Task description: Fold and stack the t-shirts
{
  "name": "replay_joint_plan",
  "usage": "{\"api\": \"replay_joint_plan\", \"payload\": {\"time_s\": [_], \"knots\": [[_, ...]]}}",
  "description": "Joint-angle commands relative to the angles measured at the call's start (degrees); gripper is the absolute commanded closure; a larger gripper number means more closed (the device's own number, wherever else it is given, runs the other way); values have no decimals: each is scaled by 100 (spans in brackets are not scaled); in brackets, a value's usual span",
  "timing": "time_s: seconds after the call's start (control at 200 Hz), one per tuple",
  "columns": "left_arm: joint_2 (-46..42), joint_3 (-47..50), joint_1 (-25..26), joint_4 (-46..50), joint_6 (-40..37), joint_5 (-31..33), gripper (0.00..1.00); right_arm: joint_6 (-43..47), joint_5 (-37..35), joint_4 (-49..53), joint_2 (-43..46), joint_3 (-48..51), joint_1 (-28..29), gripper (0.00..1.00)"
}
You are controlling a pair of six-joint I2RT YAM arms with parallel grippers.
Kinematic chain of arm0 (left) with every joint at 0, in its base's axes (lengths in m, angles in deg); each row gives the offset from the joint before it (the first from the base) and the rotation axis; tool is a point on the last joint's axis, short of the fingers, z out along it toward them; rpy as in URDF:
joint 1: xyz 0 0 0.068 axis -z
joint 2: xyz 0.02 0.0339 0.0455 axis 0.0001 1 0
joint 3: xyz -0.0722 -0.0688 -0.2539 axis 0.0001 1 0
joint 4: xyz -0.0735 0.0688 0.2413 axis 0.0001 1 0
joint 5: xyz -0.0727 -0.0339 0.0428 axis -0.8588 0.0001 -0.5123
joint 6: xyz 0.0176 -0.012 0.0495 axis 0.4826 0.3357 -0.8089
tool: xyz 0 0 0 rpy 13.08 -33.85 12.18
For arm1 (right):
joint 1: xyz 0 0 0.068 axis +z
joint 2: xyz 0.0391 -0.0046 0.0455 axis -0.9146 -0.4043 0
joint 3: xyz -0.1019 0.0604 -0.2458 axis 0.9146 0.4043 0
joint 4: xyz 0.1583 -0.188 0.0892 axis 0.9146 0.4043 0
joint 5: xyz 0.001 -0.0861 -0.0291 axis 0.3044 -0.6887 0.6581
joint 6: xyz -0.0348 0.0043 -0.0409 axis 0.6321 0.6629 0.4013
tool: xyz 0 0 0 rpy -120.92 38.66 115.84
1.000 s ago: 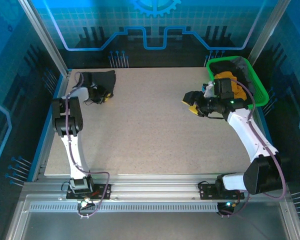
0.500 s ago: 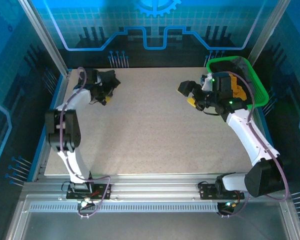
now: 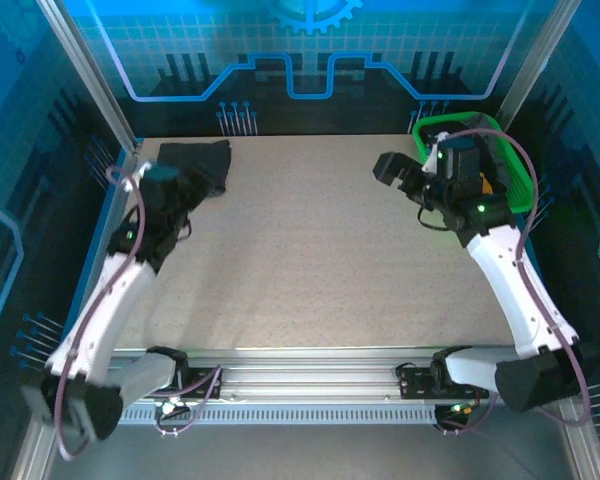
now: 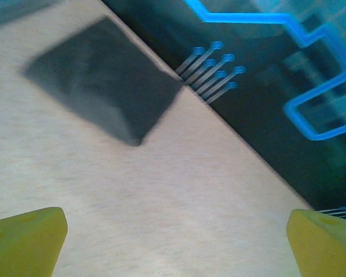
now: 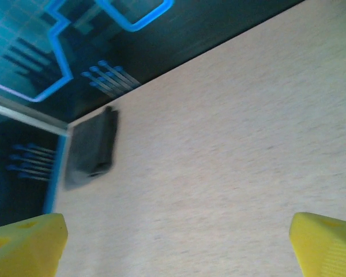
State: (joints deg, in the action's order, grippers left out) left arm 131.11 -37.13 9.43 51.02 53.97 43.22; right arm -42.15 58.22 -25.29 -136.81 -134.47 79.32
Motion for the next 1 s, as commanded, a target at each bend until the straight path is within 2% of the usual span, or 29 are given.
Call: {"api": "replay_joint_plan", "payload": {"time_s": [0.0, 0.115, 0.185, 0.27, 0.375, 0.455, 0.535, 0.645, 0.775, 0.82, 0.875, 0.94, 0.995], "knots": [[-1129, 1447, 32, -528, -1854, 1215, 1, 1244, -1698, -652, 602, 1341, 128, 0], [-1952, 2998, 15, -1503, -3089, 1093, 1, 2673, -2834, -2326, 1030, 3036, 498, 0], [-2072, 3551, -14, -1786, -3283, 916, 1, 2913, -2794, -2617, 938, 3539, 414, 0], [-1683, 3795, -137, -2107, -3349, 629, 1, 3028, -2596, -2894, 620, 3887, 273, 0], [-741, 3853, -316, -2942, -3499, 358, 1, 3317, -2338, -3490, 151, 3936, 126, 0], [88, 3758, -659, -3540, -3342, -19, 1, 3407, -2124, -3764, -315, 3771, -56, 0], [820, 3404, -962, -3784, -3267, -307, 1, 3351, -2007, -3973, -871, 3674, -233, 0], [1676, 3121, -1233, -4721, -3273, -694, 1, 3373, -1885, -4765, -1480, 3718, -380, 0], [2638, 2782, -1435, -5774, -3287, -1034, 1, 3898, -1783, -4873, -1907, 3389, -450, 0], [2798, 2412, -1468, -5175, -3242, -1079, 1, 3984, -1573, -5346, -1946, 3531, -557, 0], [2952, 2216, -1470, -4985, -3307, -1229, 1, 3808, -1289, -5400, -2037, 3531, -792, 0], [2889, 2335, -1475, -5158, -3356, -1309, 1, 3752, -1156, -5307, -1980, 3536, -877, 0], [2705, 2678, -1466, -5601, -3373, -1330, 1, 3776, -1128, -5682, -1858, 3801, -877, 0]]}}
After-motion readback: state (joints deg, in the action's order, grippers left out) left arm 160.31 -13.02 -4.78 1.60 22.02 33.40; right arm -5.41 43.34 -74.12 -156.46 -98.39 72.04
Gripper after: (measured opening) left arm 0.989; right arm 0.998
